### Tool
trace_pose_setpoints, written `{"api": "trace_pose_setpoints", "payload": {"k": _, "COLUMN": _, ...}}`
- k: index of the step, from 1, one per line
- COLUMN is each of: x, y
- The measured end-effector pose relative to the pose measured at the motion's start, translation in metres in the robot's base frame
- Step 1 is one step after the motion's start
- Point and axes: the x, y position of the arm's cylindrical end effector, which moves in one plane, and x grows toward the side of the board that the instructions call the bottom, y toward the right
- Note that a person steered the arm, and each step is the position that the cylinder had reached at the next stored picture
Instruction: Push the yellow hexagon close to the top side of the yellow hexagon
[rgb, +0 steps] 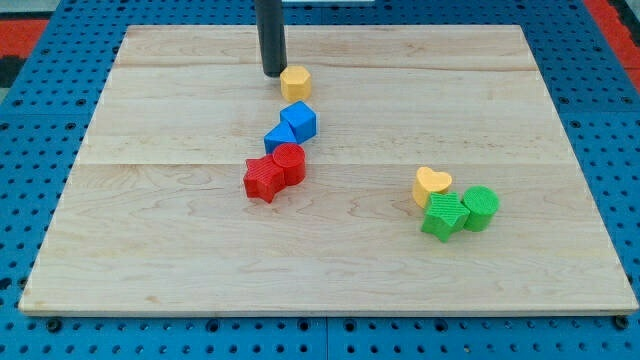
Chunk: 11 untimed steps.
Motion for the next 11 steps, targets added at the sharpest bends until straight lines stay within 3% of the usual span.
{"api": "trace_pose_setpoints", "payload": {"k": 1, "x": -0.002, "y": 0.049}}
{"api": "trace_pose_setpoints", "payload": {"k": 3, "x": 0.011, "y": 0.018}}
{"api": "trace_pose_setpoints", "payload": {"k": 4, "x": 0.022, "y": 0.094}}
{"api": "trace_pose_setpoints", "payload": {"k": 5, "x": 0.044, "y": 0.121}}
{"api": "trace_pose_setpoints", "payload": {"k": 7, "x": 0.036, "y": 0.087}}
{"api": "trace_pose_setpoints", "payload": {"k": 8, "x": 0.061, "y": 0.093}}
{"api": "trace_pose_setpoints", "payload": {"k": 10, "x": 0.105, "y": 0.148}}
{"api": "trace_pose_setpoints", "payload": {"k": 11, "x": 0.084, "y": 0.163}}
